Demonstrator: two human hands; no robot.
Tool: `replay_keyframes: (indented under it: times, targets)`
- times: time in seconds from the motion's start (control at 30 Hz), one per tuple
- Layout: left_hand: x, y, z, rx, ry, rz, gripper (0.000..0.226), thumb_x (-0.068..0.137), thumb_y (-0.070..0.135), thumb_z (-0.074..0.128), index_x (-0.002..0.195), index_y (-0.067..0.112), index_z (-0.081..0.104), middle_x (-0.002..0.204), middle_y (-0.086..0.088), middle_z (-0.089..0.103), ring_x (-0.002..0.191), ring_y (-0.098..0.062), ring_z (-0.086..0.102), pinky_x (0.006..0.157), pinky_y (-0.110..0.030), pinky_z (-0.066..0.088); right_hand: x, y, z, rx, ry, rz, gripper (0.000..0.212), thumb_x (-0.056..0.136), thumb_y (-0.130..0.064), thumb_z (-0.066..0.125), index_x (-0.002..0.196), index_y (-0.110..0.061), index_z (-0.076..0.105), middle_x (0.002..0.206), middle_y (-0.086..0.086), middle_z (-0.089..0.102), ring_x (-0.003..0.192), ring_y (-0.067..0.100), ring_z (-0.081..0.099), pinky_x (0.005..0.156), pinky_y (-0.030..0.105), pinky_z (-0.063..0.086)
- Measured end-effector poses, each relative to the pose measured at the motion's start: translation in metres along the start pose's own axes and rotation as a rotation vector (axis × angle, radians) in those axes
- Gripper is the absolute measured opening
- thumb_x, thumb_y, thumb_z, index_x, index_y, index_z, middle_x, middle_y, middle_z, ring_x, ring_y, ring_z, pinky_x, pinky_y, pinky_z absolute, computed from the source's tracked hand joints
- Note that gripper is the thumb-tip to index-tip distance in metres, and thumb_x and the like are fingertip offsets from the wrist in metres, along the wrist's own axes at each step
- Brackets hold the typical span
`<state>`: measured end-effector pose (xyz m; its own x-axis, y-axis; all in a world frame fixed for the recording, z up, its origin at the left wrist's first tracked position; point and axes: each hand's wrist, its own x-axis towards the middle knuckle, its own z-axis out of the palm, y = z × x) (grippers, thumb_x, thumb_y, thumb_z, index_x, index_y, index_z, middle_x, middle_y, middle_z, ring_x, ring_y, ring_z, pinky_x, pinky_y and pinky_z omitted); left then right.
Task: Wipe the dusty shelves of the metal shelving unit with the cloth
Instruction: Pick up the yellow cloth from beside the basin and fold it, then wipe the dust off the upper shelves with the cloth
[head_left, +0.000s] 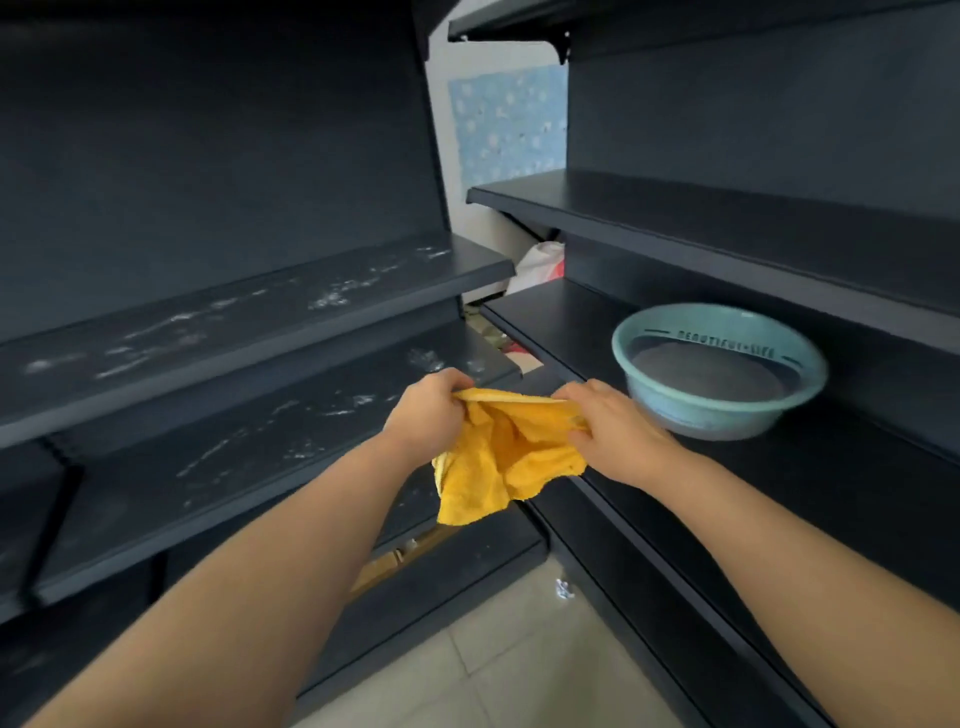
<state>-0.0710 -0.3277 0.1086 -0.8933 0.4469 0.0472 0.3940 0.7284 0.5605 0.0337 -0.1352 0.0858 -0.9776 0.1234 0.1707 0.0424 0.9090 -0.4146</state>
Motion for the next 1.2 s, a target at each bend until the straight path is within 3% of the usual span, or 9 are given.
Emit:
replay_keyframes:
  times: [0.3, 0.43, 0.6, 0.77, 0.93, 1.0, 1.1, 1.13, 1.2]
  targets:
    - [0.051, -0.070, -0.097, -0.045, 0.026, -0.086, 0.034, 0.087, 0.000, 0.043, 0.099, 0.026, 0.062, 0.099, 0.003, 0.061, 0.086, -0.016, 0.057, 0.064, -0.029, 0.052, 0.104, -0.073, 0.022, -0.025, 0.053, -0.055, 0.030, 0.090, -0.012, 0.050, 0.113, -0.026, 0.065, 0.111, -0.001, 0.058, 0.098, 0.023, 0.059, 0.076, 0.037, 0.052]
    - [0.077, -0.083, -0.126, -0.114, 0.035, -0.053, 0.022, 0.097, 0.014, 0.046, 0.112, 0.021, 0.062, 0.103, 0.002, 0.059, 0.093, -0.018, 0.055, 0.076, -0.031, 0.046, 0.144, -0.099, 0.028, -0.074, 0.117, -0.030, 0.014, 0.086, -0.012, 0.052, 0.081, -0.018, 0.064, 0.088, 0.001, 0.057, 0.083, 0.025, 0.059, 0.057, 0.032, 0.045]
    - [0.114, -0.092, -0.144, -0.041, 0.080, -0.019, 0.026, 0.101, 0.022, 0.044, 0.123, 0.022, 0.058, 0.112, 0.002, 0.058, 0.095, -0.015, 0.052, 0.077, -0.029, 0.042, 0.184, -0.114, 0.028, 0.002, 0.091, 0.017, 0.019, 0.085, -0.012, 0.052, 0.078, -0.025, 0.063, 0.076, -0.006, 0.059, 0.072, 0.018, 0.058, 0.050, 0.028, 0.042]
    - [0.168, -0.074, -0.171, -0.104, 0.429, 0.139, 0.032, 0.096, 0.011, 0.043, 0.110, 0.027, 0.067, 0.109, 0.004, 0.065, 0.092, -0.013, 0.056, 0.074, -0.028, 0.045, 0.228, -0.109, -0.002, 0.039, 0.261, -0.040, 0.019, 0.089, -0.012, 0.057, 0.100, -0.024, 0.067, 0.086, -0.003, 0.063, 0.082, 0.021, 0.060, 0.063, 0.033, 0.047]
    - [0.214, -0.053, -0.173, -0.044, 0.768, 0.304, 0.047, 0.089, 0.000, 0.039, 0.113, 0.027, 0.069, 0.116, 0.003, 0.066, 0.109, -0.018, 0.055, 0.089, -0.030, 0.046, 0.286, -0.088, -0.023, -0.052, 0.537, -0.182, 0.041, 0.093, -0.004, 0.048, 0.125, -0.024, 0.063, 0.111, 0.007, 0.064, 0.105, 0.030, 0.049, 0.077, 0.039, 0.045]
    - [0.233, -0.064, -0.159, 0.183, 0.583, 0.272, 0.052, 0.085, -0.001, 0.041, 0.116, 0.030, 0.068, 0.123, 0.001, 0.064, 0.115, -0.022, 0.053, 0.093, -0.032, 0.045, 0.302, -0.069, -0.022, -0.132, 0.395, -0.174, 0.048, 0.090, 0.000, 0.046, 0.125, -0.027, 0.063, 0.116, 0.009, 0.062, 0.110, 0.032, 0.049, 0.082, 0.040, 0.045]
    - [0.252, -0.091, -0.132, 0.436, -0.096, 0.049, 0.053, 0.082, 0.012, 0.055, 0.128, 0.038, 0.058, 0.137, 0.005, 0.053, 0.125, -0.023, 0.049, 0.101, -0.038, 0.045, 0.319, -0.035, -0.008, -0.226, 0.069, -0.135, 0.049, 0.088, 0.000, 0.045, 0.117, -0.032, 0.067, 0.115, 0.005, 0.062, 0.107, 0.029, 0.056, 0.084, 0.041, 0.049]
    - [0.257, -0.095, -0.126, 0.440, -0.198, 0.012, 0.052, 0.082, 0.023, 0.061, 0.131, 0.039, 0.055, 0.139, 0.006, 0.050, 0.129, -0.022, 0.046, 0.104, -0.041, 0.042, 0.325, -0.026, -0.004, -0.236, 0.032, -0.135, 0.050, 0.087, 0.001, 0.045, 0.115, -0.034, 0.068, 0.113, 0.003, 0.064, 0.103, 0.027, 0.058, 0.082, 0.041, 0.051]
    - [0.266, -0.092, -0.124, 0.396, -0.076, 0.045, 0.050, 0.083, 0.043, 0.062, 0.132, 0.042, 0.051, 0.142, 0.010, 0.045, 0.134, -0.020, 0.037, 0.108, -0.046, 0.034, 0.337, -0.014, -0.003, -0.198, 0.041, -0.146, 0.046, 0.087, -0.002, 0.047, 0.109, -0.034, 0.071, 0.105, 0.003, 0.065, 0.097, 0.026, 0.059, 0.076, 0.039, 0.052]
